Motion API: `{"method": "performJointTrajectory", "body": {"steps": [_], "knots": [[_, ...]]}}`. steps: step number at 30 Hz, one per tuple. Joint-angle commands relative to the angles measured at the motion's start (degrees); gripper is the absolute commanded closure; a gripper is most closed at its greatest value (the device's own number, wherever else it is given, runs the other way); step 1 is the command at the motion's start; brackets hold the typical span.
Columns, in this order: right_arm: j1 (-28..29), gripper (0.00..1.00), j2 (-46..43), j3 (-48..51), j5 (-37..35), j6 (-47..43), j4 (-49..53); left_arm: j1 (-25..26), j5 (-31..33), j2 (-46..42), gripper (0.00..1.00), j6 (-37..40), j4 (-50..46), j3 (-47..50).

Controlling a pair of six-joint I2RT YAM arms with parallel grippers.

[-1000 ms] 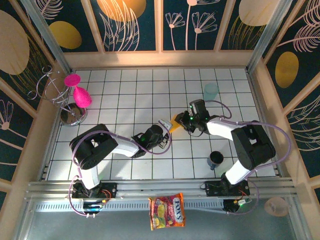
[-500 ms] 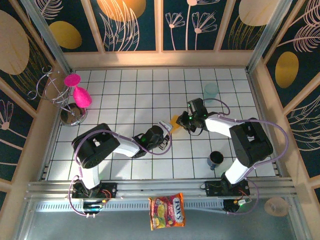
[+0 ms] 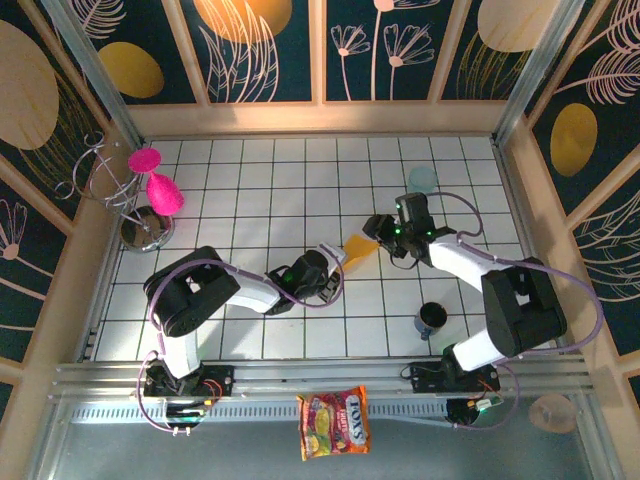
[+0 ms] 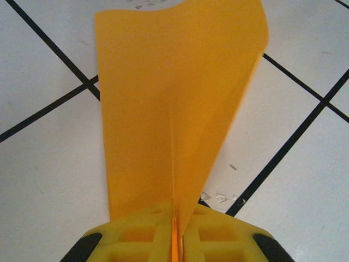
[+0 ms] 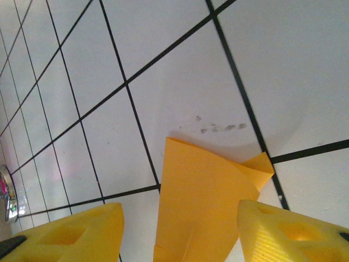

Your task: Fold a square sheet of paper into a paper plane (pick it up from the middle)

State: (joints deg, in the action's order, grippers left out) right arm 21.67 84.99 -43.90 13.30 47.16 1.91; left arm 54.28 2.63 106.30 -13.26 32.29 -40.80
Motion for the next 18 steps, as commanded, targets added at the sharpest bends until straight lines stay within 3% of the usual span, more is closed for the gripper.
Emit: {"method": "performJointTrajectory", "body": {"steps": [1, 13, 18], "knots": [[-0.75, 0.42, -1.61, 1.62, -2.04, -0.83, -1.34, -0.78, -3.30, 1.19, 0.87, -2.47, -3.25, -1.98], [-1.24, 0.41, -3.66, 5.52, -1.86, -1.90, -5.44, -7.19, -12.22, 2.58, 0.88, -9.69, -5.56, -3.59], [-0.58, 0.40, -2.81, 6.24, 2.46, -4.38, -9.17, -9.96, -16.69, 2.55, 0.88, -13.44, -6.87, -4.42]]}}
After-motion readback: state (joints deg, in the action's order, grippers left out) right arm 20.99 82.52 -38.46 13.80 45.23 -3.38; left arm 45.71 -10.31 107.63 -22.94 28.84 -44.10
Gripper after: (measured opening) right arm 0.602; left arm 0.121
